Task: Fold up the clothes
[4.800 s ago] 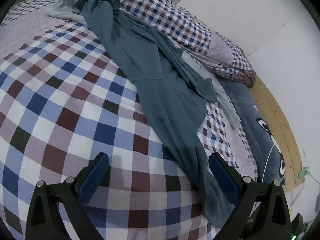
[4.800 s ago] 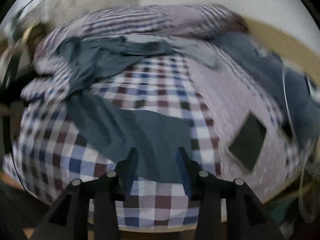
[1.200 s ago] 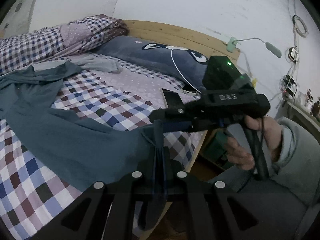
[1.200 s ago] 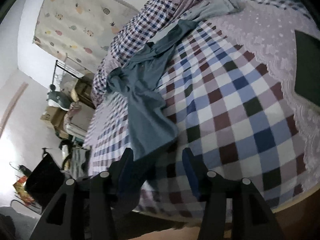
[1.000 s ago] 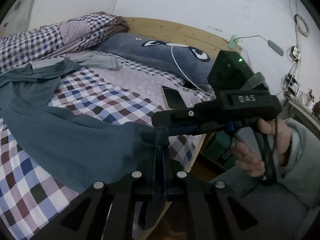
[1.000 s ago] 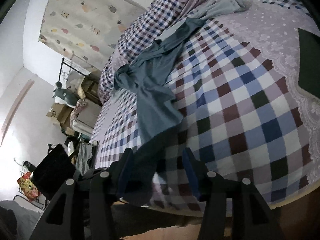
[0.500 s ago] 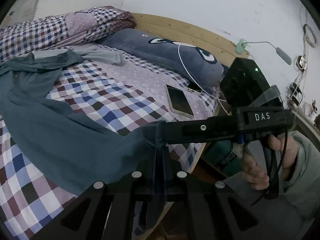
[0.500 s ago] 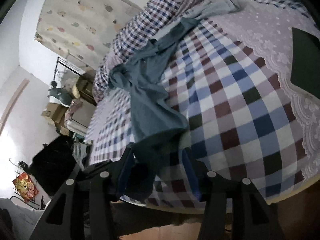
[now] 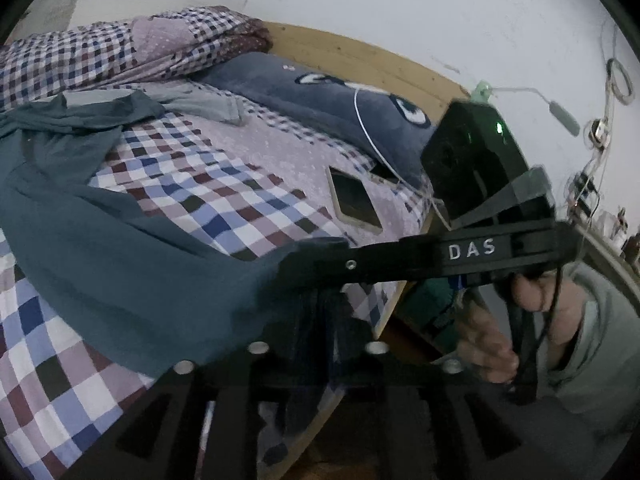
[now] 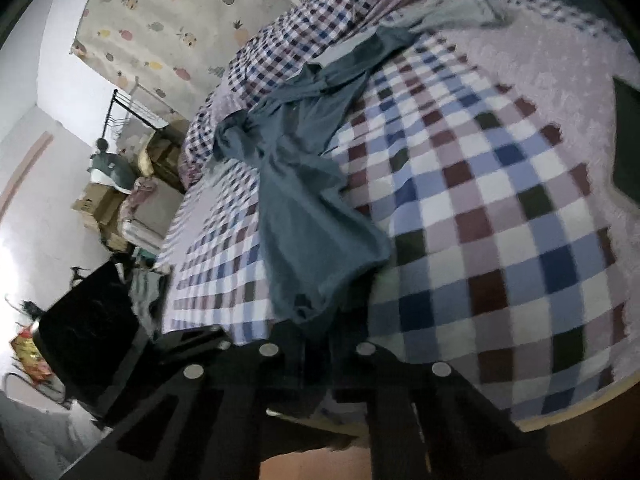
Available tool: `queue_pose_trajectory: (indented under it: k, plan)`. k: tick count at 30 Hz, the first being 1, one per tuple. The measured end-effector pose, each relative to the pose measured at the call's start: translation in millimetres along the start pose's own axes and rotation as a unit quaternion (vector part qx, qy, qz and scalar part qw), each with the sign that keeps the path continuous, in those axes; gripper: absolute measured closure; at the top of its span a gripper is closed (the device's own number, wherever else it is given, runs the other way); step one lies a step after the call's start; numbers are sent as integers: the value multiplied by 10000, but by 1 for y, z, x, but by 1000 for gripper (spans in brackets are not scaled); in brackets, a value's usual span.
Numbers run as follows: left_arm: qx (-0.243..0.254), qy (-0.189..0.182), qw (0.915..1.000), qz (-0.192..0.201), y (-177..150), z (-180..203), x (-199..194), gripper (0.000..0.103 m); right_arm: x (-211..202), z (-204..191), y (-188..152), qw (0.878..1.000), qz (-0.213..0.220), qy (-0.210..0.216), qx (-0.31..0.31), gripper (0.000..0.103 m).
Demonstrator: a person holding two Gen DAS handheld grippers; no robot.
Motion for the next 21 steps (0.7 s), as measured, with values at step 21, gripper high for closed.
queue_pose_trajectory:
  k: [21]
  plan:
    - [-2226,894,9515,1928,42,-149,-94,38,-168,107,150,9374,2117,-2766,26,100]
Point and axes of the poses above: each gripper's, at about its wrist camera, not at the fingertips, and x roughly the way its jaws point, z to its right, y to its top, the point moved 2 cm from there along x, roughly the way its jaws point, and after that the axes turned 2 degrees about z, right-handed, at the moved point
